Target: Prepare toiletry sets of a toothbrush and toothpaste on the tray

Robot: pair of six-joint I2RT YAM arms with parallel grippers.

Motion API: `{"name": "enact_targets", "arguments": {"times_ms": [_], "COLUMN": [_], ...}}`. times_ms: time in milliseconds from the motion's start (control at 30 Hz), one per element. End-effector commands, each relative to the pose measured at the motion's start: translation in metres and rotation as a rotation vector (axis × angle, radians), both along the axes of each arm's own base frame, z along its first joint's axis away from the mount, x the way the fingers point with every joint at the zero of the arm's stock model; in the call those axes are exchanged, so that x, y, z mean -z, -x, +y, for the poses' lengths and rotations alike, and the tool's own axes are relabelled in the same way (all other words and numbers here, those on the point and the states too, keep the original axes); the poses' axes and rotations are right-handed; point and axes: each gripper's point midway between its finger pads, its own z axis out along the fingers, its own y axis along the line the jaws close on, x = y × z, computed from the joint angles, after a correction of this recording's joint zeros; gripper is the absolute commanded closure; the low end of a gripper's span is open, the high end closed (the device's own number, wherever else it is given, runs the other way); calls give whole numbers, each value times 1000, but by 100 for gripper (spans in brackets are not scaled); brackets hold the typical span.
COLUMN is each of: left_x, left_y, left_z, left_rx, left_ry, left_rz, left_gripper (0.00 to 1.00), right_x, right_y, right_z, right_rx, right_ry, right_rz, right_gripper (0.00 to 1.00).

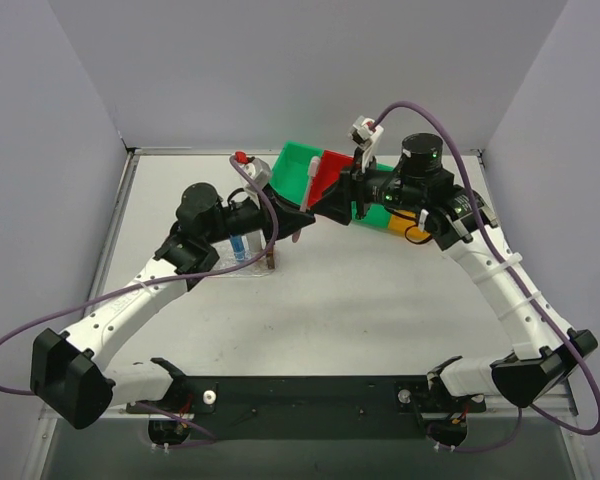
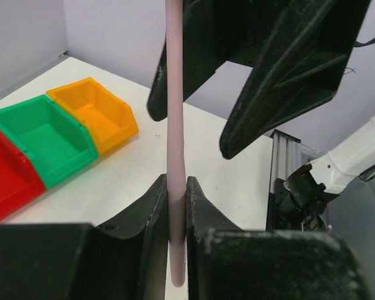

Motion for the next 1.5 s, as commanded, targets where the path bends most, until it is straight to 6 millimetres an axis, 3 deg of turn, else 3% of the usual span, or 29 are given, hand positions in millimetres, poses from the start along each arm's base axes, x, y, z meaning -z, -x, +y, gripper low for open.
{"name": "enact_targets", "arguments": {"times_ms": [0,300,400,633,733,767,800,900,933,1067,1200,1367,1467], "left_x": [-22,-24,-25,-24,-23,-24,-22,-20,-22,-28,-30,-69,-86], "left_y": [19,25,27,27,26,24,20,12,11,11,3,0,-13], "left_z": [-7,-7,-7,-6,-5,-5,-3,6,9,23,39,44,46], "left_rx": [118,150,157,150,142,129,114,77,67,37,-35,-70,-132], "left_ry": [113,156,159,160,158,160,152,141,140,100,8,36,64], "left_rz": [-1,9,2,0,-3,-4,2,-2,-14,-64,-82,-141,-124], "left_gripper": [100,100,100,100,100,93,80,62,44,17,15,14,14], "right_x": [-24,-21,-19,-15,-14,-14,-14,-13,-13,-9,1,15,22], "right_y": [-5,-5,-3,2,1,0,-1,-5,-5,-6,-16,-21,-21], "right_z": [13,27,31,37,36,35,34,27,25,17,7,6,10], "right_rx": [-25,-51,-69,-98,-87,-78,-65,-28,-18,17,99,144,163], "right_ry": [-61,-62,-62,-63,-57,-53,-48,-23,-17,20,70,137,173], "right_rz": [-58,-35,-29,-11,-12,-12,-16,-41,-46,-71,-88,-121,-140], "right_gripper": [54,57,65,95,100,100,100,100,100,100,100,100,100]}}
